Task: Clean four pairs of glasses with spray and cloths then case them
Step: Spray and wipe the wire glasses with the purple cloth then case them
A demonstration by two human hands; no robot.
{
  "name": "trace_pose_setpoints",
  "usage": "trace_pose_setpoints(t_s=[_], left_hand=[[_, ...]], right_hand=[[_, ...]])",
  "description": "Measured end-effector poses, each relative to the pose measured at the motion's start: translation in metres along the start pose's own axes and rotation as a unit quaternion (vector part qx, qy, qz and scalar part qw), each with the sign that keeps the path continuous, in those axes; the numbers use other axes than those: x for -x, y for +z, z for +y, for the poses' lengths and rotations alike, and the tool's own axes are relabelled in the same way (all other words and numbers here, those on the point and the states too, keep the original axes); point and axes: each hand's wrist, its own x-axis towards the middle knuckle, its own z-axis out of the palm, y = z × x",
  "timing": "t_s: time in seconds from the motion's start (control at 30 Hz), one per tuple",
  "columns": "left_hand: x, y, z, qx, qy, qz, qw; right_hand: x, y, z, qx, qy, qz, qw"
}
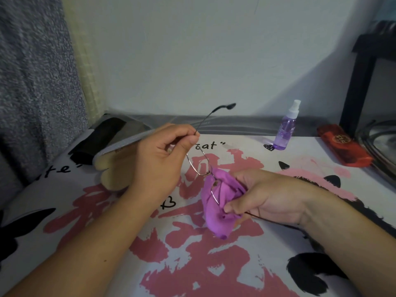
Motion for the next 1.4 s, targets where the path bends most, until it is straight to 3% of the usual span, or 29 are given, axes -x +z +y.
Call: trace_pose_setpoints(t_s=[0.27, 0.4, 0.53, 0.67, 0.73, 0.9, 1.0, 1.17, 1.23, 1.33, 1.4], left_hand=[[-0.003, 0.005, -0.001, 0.057, -0.120, 0.003, 0.991], [0.001, -0.001, 0.007, 0.055, -0.128, 0.037, 0.990], [0.015, -0.010, 0.024, 0.012, -0.083, 0.039, 0.996], [0.042, -0.036, 0.041, -0.100, 0.018, 0.057, 0.993], [0.053, -0.052, 0.043, -0.127, 0.006, 0.091, 0.988], [0.074, -0.073, 0.048, -0.090, -0.139, 0.153, 0.974], [0.076, -0.075, 0.042, -0.083, -0.220, 0.144, 0.961], [0.072, -0.078, 0.037, -0.054, -0.274, 0.149, 0.949], [0.072, -0.079, 0.035, -0.047, -0.276, 0.158, 0.947], [0.072, -0.080, 0.034, -0.042, -0.274, 0.166, 0.946], [0.072, -0.080, 0.034, -0.045, -0.271, 0.161, 0.948]], right_hand=[[-0.013, 0.009, 0.005, 0.023, -0.080, 0.132, 0.988], [-0.013, 0.008, 0.005, -0.118, -0.108, 0.124, 0.979], [-0.010, 0.011, 0.008, -0.161, -0.120, 0.110, 0.974], [-0.016, 0.007, 0.010, -0.169, -0.135, 0.225, 0.950], [-0.019, 0.008, 0.012, -0.125, -0.162, 0.270, 0.941], [-0.021, 0.021, 0.015, 0.224, -0.175, 0.400, 0.871], [-0.022, 0.025, 0.014, 0.288, -0.149, 0.424, 0.846], [-0.013, 0.035, 0.013, 0.386, -0.141, 0.500, 0.762], [0.000, 0.048, 0.009, 0.335, -0.174, 0.491, 0.786], [0.012, 0.075, 0.006, 0.227, -0.178, 0.406, 0.867], [0.010, 0.084, 0.012, 0.241, -0.180, 0.387, 0.872]])
